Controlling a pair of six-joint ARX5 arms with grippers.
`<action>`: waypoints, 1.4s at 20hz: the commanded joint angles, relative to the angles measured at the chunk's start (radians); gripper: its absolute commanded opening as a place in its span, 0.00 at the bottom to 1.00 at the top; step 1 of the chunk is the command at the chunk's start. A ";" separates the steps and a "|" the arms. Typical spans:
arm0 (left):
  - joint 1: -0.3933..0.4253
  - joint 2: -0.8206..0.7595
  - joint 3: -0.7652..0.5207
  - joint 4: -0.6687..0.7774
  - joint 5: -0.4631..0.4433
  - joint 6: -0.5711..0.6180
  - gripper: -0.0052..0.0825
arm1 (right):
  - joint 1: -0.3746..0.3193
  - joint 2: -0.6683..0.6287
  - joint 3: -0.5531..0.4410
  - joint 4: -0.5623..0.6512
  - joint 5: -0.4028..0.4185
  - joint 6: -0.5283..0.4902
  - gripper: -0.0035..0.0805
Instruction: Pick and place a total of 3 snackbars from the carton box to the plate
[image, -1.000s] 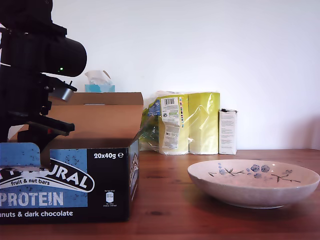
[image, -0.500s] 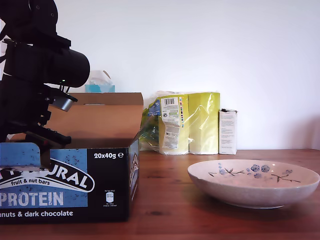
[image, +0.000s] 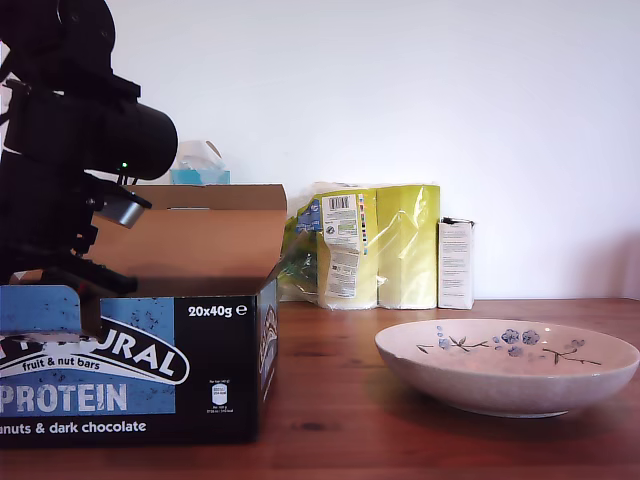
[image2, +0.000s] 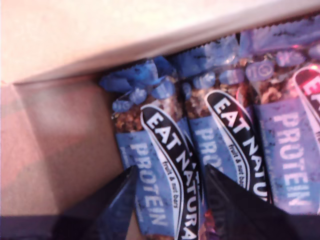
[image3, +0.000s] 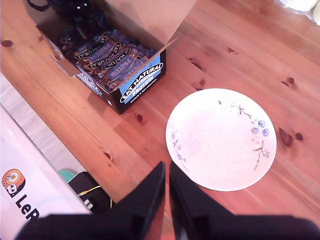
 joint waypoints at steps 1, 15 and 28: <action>0.004 0.056 -0.014 -0.001 0.009 -0.007 0.49 | 0.009 -0.003 -0.004 -0.004 -0.003 -0.006 0.03; -0.022 0.053 0.019 -0.034 0.039 -0.006 0.16 | 0.009 -0.004 -0.004 -0.011 -0.003 -0.009 0.03; -0.062 0.053 0.190 -0.165 0.051 -0.011 0.56 | 0.009 -0.004 -0.004 -0.016 -0.003 -0.009 0.03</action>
